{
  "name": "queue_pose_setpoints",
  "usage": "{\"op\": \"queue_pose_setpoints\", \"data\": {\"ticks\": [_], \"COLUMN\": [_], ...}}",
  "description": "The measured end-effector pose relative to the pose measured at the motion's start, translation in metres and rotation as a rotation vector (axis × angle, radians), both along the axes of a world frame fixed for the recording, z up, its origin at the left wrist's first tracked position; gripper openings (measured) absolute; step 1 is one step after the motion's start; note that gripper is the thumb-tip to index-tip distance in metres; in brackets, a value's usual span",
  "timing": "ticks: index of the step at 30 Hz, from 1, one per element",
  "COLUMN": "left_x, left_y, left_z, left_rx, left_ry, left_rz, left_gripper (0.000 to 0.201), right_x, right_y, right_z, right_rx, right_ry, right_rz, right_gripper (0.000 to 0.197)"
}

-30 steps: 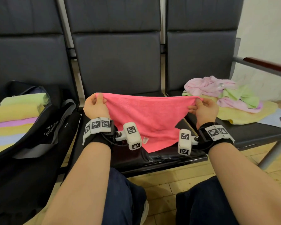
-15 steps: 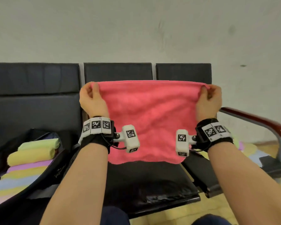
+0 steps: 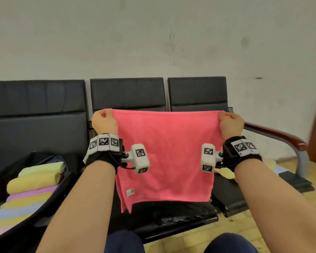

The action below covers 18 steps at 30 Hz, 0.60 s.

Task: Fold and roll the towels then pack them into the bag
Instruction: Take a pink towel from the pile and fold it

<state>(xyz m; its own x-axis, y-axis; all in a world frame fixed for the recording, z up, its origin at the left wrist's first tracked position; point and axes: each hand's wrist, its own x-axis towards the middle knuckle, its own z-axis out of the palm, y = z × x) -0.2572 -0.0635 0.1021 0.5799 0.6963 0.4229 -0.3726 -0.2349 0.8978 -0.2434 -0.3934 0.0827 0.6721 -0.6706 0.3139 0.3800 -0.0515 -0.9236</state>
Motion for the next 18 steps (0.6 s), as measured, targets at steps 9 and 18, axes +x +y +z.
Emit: {"op": "queue_pose_setpoints", "data": {"ticks": [9, 18], "left_x": [0.008, -0.007], "left_y": [-0.019, -0.083], "left_z": [-0.010, -0.004], "left_rx": [-0.044, -0.019], "left_ry": [0.324, 0.177], "left_rz": [-0.339, -0.607], "left_gripper": [0.015, 0.009], "right_x": [-0.002, -0.035], "right_y": [0.040, 0.095], "right_z": [0.000, 0.018], "right_rx": [0.059, -0.069], "right_ry": [0.309, 0.193], "right_rz": [0.308, 0.803], "right_gripper": [0.031, 0.020]}}
